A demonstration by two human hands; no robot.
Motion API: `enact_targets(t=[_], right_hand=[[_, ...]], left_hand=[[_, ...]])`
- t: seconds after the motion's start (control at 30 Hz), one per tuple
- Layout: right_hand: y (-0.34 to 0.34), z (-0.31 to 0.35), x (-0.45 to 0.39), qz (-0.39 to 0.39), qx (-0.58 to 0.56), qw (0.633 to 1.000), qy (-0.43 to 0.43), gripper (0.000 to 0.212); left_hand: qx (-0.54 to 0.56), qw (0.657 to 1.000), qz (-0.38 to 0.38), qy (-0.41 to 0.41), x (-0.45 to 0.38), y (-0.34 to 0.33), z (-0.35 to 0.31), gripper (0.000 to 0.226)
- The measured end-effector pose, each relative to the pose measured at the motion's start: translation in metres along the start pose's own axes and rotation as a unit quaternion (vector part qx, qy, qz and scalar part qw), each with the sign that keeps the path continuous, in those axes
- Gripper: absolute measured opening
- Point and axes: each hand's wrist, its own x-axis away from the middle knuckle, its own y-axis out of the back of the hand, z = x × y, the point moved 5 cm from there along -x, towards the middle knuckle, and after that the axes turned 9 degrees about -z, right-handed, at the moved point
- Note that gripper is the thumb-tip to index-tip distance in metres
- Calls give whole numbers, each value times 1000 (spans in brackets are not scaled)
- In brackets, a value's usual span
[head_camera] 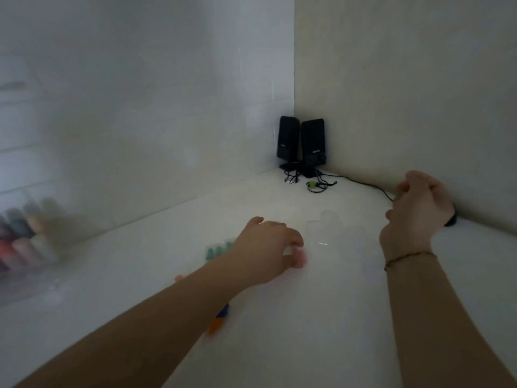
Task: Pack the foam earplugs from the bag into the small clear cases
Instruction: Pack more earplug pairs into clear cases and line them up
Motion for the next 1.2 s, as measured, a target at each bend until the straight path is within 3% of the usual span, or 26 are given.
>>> enact_targets(t=[0.17, 0.4, 0.73, 0.93, 1.0, 1.07, 1.13, 1.2], right_hand=[[4, 4, -13, -21, -51, 998, -32, 14], [3, 1, -18, -25, -72, 996, -51, 20], [-2, -12, -18, 0, -55, 998, -27, 23], [-6, -11, -13, 21, -19, 999, 15, 17], [-9, -8, -6, 48, 2, 998, 39, 15], [-20, -6, 7, 134, 63, 986, 78, 16], [-38, -8, 34, 271, 162, 940, 131, 19], [-52, -10, 73, 397, 226, 870, 185, 20]], left_hand=[[21, 1000, -3, 4, 0, -10, 2, 30], [-1, 1000, -13, -7, -24, -2, -18, 46], [-153, 986, -18, -64, -59, -26, -52, 27], [-157, 982, -37, -100, -53, -22, -61, 27], [-90, 991, -47, -86, -47, -11, -59, 30], [68, 994, -84, -24, -39, 10, -47, 27], [255, 957, -119, 68, -25, 31, -25, 16], [405, 892, -132, 150, -4, 47, 1, 13]])
